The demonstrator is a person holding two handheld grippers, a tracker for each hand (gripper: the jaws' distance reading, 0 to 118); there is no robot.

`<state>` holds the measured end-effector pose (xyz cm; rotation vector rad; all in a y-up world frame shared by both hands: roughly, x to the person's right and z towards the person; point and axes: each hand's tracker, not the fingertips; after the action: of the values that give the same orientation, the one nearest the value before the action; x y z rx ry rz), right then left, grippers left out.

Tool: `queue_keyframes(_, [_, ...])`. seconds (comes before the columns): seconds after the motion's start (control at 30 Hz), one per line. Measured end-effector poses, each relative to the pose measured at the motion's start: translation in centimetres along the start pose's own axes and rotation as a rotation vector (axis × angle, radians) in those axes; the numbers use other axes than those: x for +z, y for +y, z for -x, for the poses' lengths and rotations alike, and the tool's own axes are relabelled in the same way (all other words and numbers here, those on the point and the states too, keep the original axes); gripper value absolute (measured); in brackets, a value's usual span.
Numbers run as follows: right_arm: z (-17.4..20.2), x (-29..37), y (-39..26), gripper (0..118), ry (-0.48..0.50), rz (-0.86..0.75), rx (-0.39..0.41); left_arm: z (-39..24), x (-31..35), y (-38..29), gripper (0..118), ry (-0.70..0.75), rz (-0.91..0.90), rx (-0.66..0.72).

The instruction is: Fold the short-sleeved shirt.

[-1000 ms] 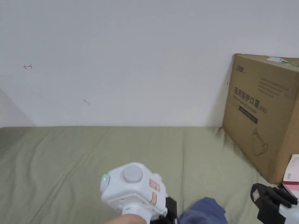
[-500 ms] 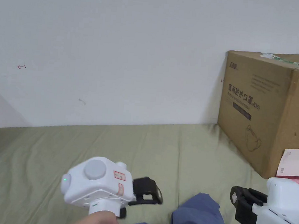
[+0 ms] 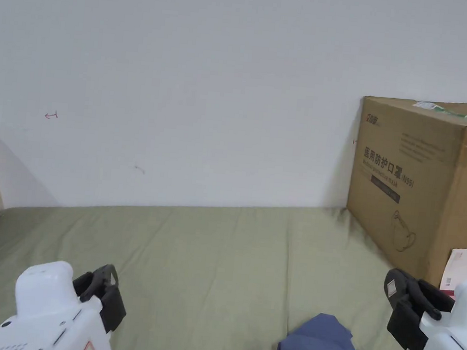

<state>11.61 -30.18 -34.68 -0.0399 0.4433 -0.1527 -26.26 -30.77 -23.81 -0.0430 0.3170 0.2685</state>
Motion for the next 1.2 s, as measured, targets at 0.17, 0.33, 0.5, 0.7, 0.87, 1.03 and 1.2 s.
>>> queue_keyframes(0.17, [0.5,-0.5,0.0,0,-0.006,-0.007,0.058,0.1,1.1,-1.4,0,0.056,-0.012,-0.036])
queue_keyframes(0.33, [0.6,-1.8,0.0,0,0.022,0.033,0.036,-0.1,0.5,-0.7,0,0.051,0.007,-0.046])
queue_keyframes(0.5, [0.8,-2.7,0.1,0,0.05,0.063,0.057,2.3,-6.4,2.9,0,-0.015,0.359,0.154])
queue_keyframes(0.7, [0.5,-4.0,-0.6,0,0.08,0.132,0.049,6.8,-17.8,-3.9,0,0.005,0.993,0.215])
queue_keyframes(0.87, [-0.1,-5.0,-1.8,0,0.068,0.184,0.06,8.4,-20.8,-11.3,71,0.087,1.119,0.216])
queue_keyframes(1.03, [-0.8,-5.8,-2.7,0,0.059,0.238,0.068,7.9,-21.8,-16.1,99,0.157,1.138,0.072])
queue_keyframes(1.2, [-1.2,-6.8,-3.6,0,0.05,0.28,0.079,5.4,-20.6,-19.5,109,0.128,1.085,-0.125])
